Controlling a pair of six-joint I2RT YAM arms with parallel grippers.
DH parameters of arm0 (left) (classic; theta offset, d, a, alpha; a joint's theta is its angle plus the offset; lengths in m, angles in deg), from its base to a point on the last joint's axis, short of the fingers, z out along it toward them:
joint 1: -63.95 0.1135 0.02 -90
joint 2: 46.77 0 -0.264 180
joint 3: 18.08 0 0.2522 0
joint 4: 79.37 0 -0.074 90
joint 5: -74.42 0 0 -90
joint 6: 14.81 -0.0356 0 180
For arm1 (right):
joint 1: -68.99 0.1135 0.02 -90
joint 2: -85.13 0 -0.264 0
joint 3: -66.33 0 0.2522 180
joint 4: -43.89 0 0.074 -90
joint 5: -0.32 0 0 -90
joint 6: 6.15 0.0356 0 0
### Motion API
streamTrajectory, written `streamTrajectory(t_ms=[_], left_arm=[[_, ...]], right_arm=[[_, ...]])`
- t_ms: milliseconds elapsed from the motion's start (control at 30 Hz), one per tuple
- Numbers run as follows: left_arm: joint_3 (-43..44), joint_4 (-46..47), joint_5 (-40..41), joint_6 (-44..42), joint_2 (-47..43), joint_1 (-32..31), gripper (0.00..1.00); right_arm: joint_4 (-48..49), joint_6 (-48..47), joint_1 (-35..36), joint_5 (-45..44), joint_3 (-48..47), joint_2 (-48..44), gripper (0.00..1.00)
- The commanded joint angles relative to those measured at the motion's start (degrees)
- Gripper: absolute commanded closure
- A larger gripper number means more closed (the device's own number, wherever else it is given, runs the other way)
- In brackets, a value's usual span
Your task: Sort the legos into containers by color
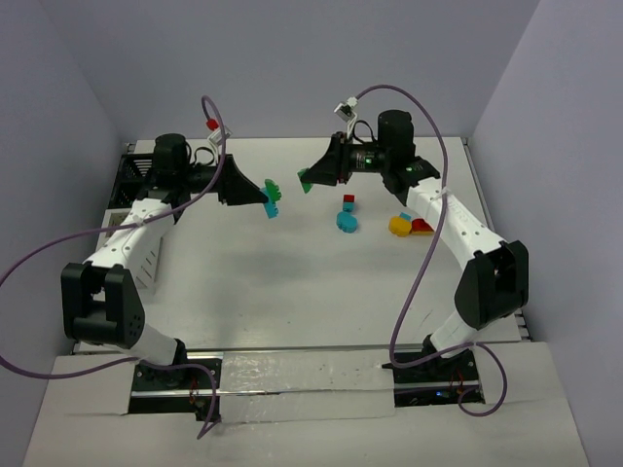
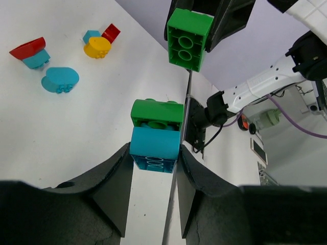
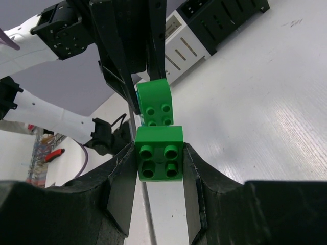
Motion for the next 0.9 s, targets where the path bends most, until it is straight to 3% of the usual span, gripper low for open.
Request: streamTrajectory(t_ms=[0, 167, 567, 633, 867], left_arm=[[4.82, -7.93, -0.69, -8.53, -0.73, -1.96, 1.0], [5.03, -11.21, 1.12, -11.59, -0.38, -2.78, 1.0], [5.11, -19.95, 8.82, -20.21, 0.43, -2.6, 1.0], [4.71, -20.41, 8.94, -20.76, 0.48, -2.55, 1.0], [2.48, -18.47, 3.99, -19.79, 0.43, -1.9, 1.0]], right_arm=[[1.05, -0.92, 2.6, -1.06, -2.77, -1.22, 1.0], [-5.33, -7.35, 3.32, -7.65, -2.95, 1.92, 1.0], [-16.89, -29.18, 4.9, -41.88, 1.13, 12.28, 1.0], [-16.45, -30.0, 4.64, -40.78, 2.54, 12.38, 1.0], [-7.27, -24.27, 3.14, -17.7, 8.26, 4.36, 1.0]])
